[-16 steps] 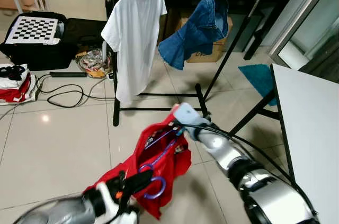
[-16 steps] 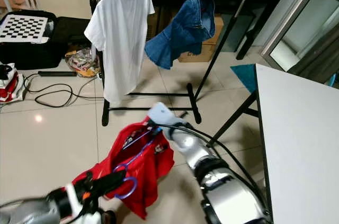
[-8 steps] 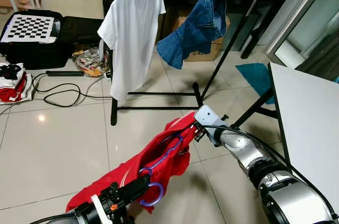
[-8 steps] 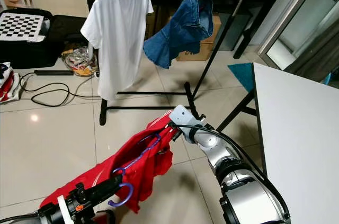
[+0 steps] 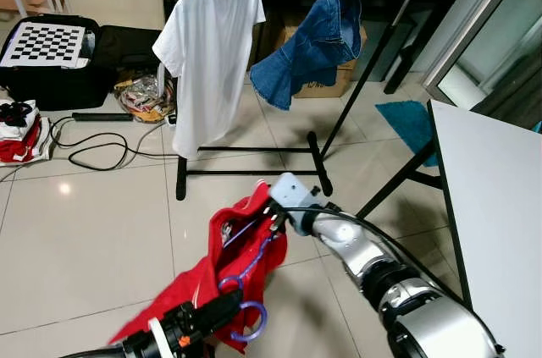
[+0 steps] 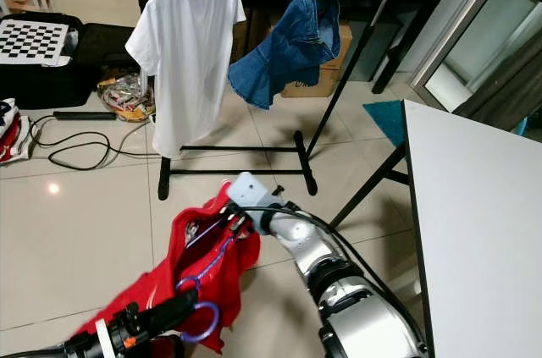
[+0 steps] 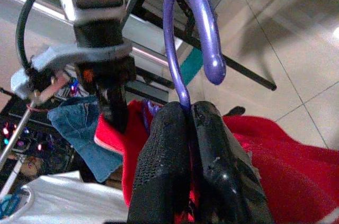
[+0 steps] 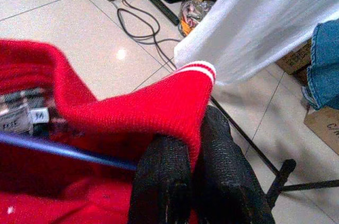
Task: Hang hanger
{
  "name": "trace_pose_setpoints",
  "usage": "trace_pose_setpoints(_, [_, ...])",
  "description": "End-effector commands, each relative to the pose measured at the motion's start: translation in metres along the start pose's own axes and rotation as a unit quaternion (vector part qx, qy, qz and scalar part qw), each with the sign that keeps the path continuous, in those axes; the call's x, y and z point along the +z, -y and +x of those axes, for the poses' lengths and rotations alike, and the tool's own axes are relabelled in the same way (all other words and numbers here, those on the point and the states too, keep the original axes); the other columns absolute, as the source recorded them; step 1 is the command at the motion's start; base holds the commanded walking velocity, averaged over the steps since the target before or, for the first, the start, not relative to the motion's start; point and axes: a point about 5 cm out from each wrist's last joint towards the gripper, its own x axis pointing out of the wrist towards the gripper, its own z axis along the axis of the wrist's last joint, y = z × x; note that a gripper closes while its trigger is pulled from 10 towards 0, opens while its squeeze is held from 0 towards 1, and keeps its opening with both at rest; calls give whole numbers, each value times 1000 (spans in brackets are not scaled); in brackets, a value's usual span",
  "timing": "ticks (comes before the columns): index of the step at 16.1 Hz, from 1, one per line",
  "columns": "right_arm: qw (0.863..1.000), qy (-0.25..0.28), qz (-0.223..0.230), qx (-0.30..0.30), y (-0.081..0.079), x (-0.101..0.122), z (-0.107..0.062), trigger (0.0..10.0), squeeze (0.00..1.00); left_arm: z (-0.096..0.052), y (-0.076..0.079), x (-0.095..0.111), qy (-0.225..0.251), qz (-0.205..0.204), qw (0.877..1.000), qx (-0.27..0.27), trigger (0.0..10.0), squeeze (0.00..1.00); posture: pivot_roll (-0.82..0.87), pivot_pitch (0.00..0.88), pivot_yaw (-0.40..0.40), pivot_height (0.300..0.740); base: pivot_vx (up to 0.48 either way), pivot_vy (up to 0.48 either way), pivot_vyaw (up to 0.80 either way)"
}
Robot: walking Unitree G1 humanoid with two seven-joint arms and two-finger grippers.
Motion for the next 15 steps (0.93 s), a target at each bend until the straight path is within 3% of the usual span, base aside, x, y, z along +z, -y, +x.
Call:
trace_pose_setpoints(1, [1000,-4,-17,-14,4,2,1,431,0,6,2,12,39,0,999,5,10000,0,377,135,-185,740,0,0,0])
trace_pose_setpoints(4, [997,-11,-13,-71,13,4,2,0,0,8,2,11,43,10,999,7,10000,0,379,137,-188,740,0,0,0])
trace_pose_setpoints(6, [994,-17,-7,-112,23,3,-1,7686,0,4,3,5,21,-9,1000,17,10000,0,379,137,-188,740,0,0,0])
trace_pose_setpoints(7, [991,-27,-14,-131,28,0,-3,10000,0,1,3,1,1,-31,999,33,10000,0,375,135,-188,740,0,0,0])
trace_pose_setpoints(9, [986,-62,-30,-153,33,-12,-9,10000,0,-4,0,-10,-43,-81,993,75,10000,0,375,135,-188,740,0,0,0])
trace_pose_setpoints(11, [976,-123,-30,-177,36,-35,-20,10000,0,-7,-4,-13,-58,-95,989,100,10000,0,370,130,-193,740,0,0,0])
trace_pose_setpoints(13, [965,-184,4,-188,32,-62,-34,10000,0,-4,-12,-9,-42,-87,989,114,10000,0,373,129,-195,740,0,0,0])
trace_pose_setpoints(15, [964,-193,50,-176,24,-72,-38,10000,0,1,-19,-7,-30,-79,988,127,10000,0,372,127,-195,740,0,0,0])
